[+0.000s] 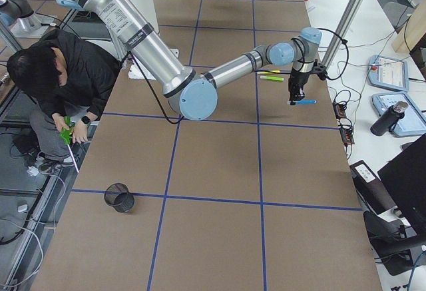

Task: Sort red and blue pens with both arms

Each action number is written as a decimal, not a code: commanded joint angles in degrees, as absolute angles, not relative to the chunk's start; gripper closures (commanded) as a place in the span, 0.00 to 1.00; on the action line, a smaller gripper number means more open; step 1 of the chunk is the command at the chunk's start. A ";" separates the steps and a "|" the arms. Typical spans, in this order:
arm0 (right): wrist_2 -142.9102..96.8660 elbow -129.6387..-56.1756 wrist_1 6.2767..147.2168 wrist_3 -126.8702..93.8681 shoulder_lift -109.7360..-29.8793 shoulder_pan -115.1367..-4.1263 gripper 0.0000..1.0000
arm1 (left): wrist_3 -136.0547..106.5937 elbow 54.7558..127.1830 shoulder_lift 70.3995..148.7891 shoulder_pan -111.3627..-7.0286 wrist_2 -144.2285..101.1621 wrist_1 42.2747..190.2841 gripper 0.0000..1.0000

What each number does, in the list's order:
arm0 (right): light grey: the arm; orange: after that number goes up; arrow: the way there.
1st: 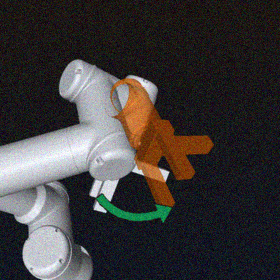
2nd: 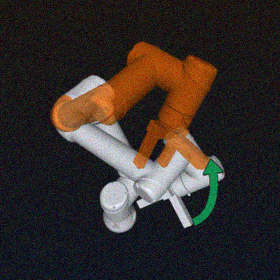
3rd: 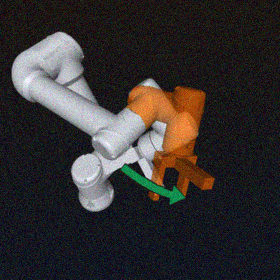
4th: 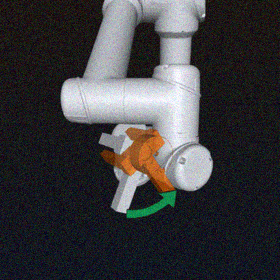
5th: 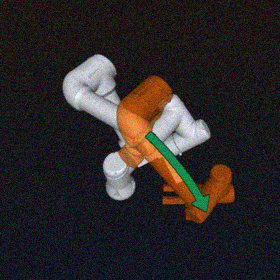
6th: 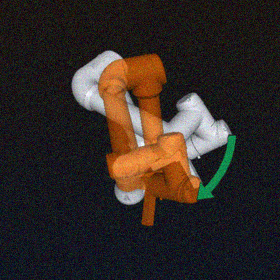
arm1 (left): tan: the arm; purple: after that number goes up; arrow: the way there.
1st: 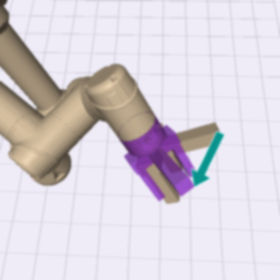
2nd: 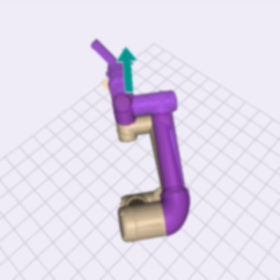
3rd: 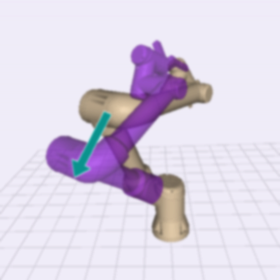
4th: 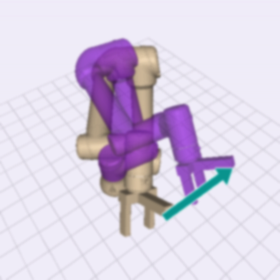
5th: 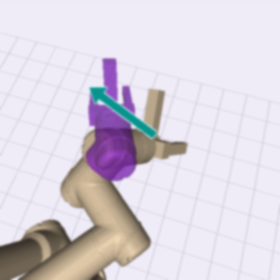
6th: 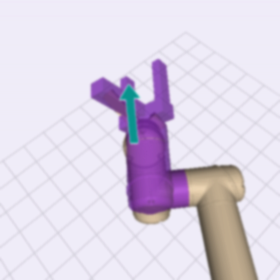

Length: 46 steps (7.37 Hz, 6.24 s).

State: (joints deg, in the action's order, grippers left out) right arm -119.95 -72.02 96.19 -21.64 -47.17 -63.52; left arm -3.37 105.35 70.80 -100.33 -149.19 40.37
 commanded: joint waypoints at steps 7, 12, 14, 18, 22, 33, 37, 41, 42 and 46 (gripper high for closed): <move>-123.85 -92.10 116.52 4.52 -64.06 -76.53 1.00 | -2.90 106.52 62.67 -108.98 -151.70 30.68 1.00; -112.88 -93.51 131.53 14.59 -66.36 -78.84 1.00 | -2.29 106.52 62.49 -108.90 -154.16 23.66 1.00; -111.97 -97.27 135.41 18.78 -69.59 -80.06 1.00 | -2.11 105.74 62.23 -108.81 -154.86 22.94 1.00; -111.71 -102.56 137.90 20.57 -74.96 -82.62 1.00 | -1.85 102.40 62.14 -108.72 -156.18 22.85 1.00; -111.80 -104.15 137.99 21.18 -77.17 -84.46 1.00 | -1.15 99.49 62.14 -108.72 -156.88 22.85 0.68; -120.57 -106.26 137.38 22.68 -99.73 -90.88 1.00 | -1.66 109.68 73.90 -108.63 -157.85 31.06 0.00; -124.52 -106.61 137.46 22.76 -109.48 -91.23 1.00 | -9.40 112.67 79.97 -108.46 -154.54 45.03 0.00; -124.63 -106.79 143.32 26.96 -112.85 -94.56 1.00 | -10.90 111.80 80.33 -107.40 -148.10 59.94 0.00; -124.54 -106.96 146.92 29.33 -112.94 -95.70 1.00 | -10.99 111.80 80.33 -107.05 -148.10 61.68 0.00; -127.77 -106.18 163.08 36.03 -113.03 -96.59 1.00 | -10.99 111.80 80.86 -107.05 -148.10 62.23 0.00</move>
